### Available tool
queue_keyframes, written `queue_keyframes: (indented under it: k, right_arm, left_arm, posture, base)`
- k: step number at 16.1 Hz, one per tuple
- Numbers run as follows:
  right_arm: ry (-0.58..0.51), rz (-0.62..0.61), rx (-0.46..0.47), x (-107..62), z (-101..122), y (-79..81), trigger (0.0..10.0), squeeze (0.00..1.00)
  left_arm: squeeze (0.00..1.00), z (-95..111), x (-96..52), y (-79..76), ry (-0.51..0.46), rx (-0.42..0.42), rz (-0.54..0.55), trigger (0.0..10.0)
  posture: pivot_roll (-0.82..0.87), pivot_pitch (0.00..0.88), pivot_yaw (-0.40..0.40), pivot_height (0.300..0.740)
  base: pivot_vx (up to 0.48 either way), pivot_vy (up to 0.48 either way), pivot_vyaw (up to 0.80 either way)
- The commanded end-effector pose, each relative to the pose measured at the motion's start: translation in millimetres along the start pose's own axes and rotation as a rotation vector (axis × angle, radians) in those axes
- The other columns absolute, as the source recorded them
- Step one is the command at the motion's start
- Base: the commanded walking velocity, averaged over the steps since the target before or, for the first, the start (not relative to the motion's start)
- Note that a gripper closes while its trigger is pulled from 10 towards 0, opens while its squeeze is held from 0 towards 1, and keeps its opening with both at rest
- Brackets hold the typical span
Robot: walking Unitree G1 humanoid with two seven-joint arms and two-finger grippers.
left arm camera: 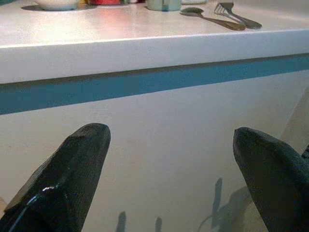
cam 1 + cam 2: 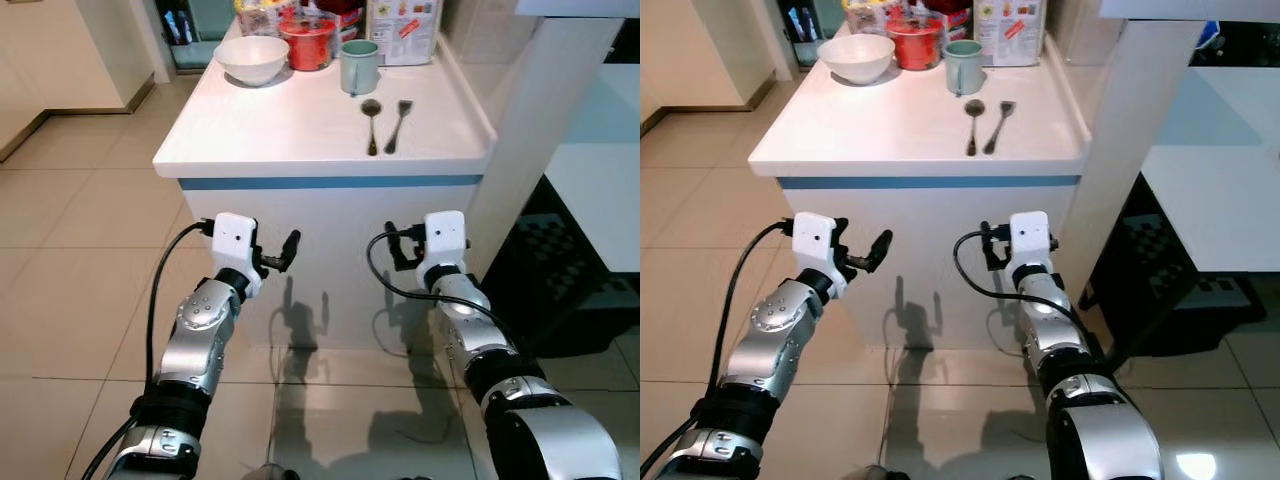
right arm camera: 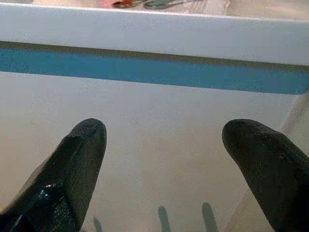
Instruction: Setting the table
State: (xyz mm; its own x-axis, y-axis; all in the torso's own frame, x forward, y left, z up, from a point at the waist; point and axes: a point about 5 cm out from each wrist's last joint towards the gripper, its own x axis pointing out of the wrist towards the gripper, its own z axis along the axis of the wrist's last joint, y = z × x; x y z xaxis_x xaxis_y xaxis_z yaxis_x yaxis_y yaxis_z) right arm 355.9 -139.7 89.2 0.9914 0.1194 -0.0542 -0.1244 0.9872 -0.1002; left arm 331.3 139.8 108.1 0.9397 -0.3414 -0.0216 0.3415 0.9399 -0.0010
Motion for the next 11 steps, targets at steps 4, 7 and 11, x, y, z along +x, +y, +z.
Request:
queue_keyframes:
  k: [4,7,11]
  right_arm:
    - [0.023,0.029,0.006,-0.8,-4.1,6.2,10.0,0.00]
    - [0.025,0.034,0.013,-2.8,-6.8,7.4,10.0,0.00]
    - [0.036,0.041,0.001,-7.2,-13.5,9.1,10.0,0.00]
  left_arm:
    - [0.00,7.7,-0.7,2.8,-0.025,0.032,-0.016,10.0]
    - [0.00,7.0,-1.9,1.2,-0.023,0.049,-0.038,10.0]
    - [0.00,7.4,-1.8,-2.8,-0.021,0.053,-0.066,10.0]
  posture:
    - [0.00,0.022,0.061,0.740]
    - [-0.01,0.029,0.072,0.740]
    - [-0.02,0.036,0.078,0.740]
  base:
    - [0.000,0.480,0.00]
    - [0.413,0.125,0.00]
    - [0.443,0.075,0.00]
